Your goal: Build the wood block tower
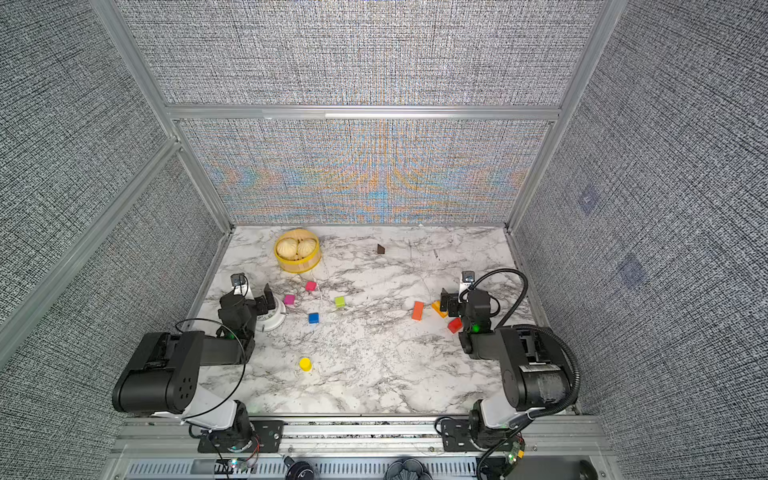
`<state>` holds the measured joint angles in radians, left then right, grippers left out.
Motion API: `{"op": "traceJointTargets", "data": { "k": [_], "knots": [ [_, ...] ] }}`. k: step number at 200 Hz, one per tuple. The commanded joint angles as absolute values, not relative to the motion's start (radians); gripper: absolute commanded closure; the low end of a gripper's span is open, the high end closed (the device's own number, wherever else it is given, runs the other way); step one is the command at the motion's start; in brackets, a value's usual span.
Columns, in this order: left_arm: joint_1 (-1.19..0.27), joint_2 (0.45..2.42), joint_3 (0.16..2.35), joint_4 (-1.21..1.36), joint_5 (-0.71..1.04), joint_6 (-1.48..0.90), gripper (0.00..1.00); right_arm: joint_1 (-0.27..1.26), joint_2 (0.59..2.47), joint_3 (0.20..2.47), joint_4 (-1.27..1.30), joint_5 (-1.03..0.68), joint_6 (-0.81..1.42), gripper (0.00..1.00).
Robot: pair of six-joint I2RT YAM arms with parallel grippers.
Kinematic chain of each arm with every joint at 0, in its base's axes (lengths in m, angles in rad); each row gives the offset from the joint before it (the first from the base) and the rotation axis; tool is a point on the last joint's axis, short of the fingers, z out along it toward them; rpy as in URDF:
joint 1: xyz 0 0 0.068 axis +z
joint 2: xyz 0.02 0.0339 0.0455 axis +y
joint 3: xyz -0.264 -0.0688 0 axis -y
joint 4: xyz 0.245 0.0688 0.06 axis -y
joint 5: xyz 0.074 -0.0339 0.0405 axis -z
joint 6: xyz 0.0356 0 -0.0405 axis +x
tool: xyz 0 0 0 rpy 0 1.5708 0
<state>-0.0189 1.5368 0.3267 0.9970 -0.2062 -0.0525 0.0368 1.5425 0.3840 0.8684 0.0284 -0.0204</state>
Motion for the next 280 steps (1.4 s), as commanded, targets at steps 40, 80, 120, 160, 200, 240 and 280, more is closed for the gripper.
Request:
{"op": "traceJointTargets", "data": {
  "k": [40, 80, 120, 160, 200, 240, 280],
  "knots": [
    [-0.018, 1.537, 0.328, 1.007, -0.201, -0.043, 0.01, 0.037, 1.543, 0.385, 0.884, 0.038, -0.014, 0.01],
    [-0.020, 1.537, 0.328, 1.008, -0.201, -0.042, 0.01, 0.038, 1.543, 0.385, 0.885, 0.038, -0.014, 0.01],
    [-0.019, 1.537, 0.328, 1.003, -0.199, -0.043, 0.01, 0.038, 1.542, 0.386, 0.883, 0.035, -0.012, 0.01],
    [-0.020, 1.541, 0.337, 0.993, -0.200, -0.044, 0.01, 0.035, 1.545, 0.392, 0.873, 0.034, -0.009, 0.01],
    [-0.019, 1.536, 0.336, 0.993, -0.199, -0.045, 0.01, 0.036, 1.543, 0.387, 0.879, 0.035, -0.012, 0.01],
    [-0.018, 1.489, 0.331, 0.958, -0.221, -0.057, 0.01, 0.051, 1.424, 0.402, 0.758, 0.047, -0.026, 0.01],
    [-0.019, 1.312, 0.475, 0.560, -0.245, -0.058, 0.01, 0.053, 1.298, 0.491, 0.449, 0.108, 0.065, 0.01]
  ]
}}
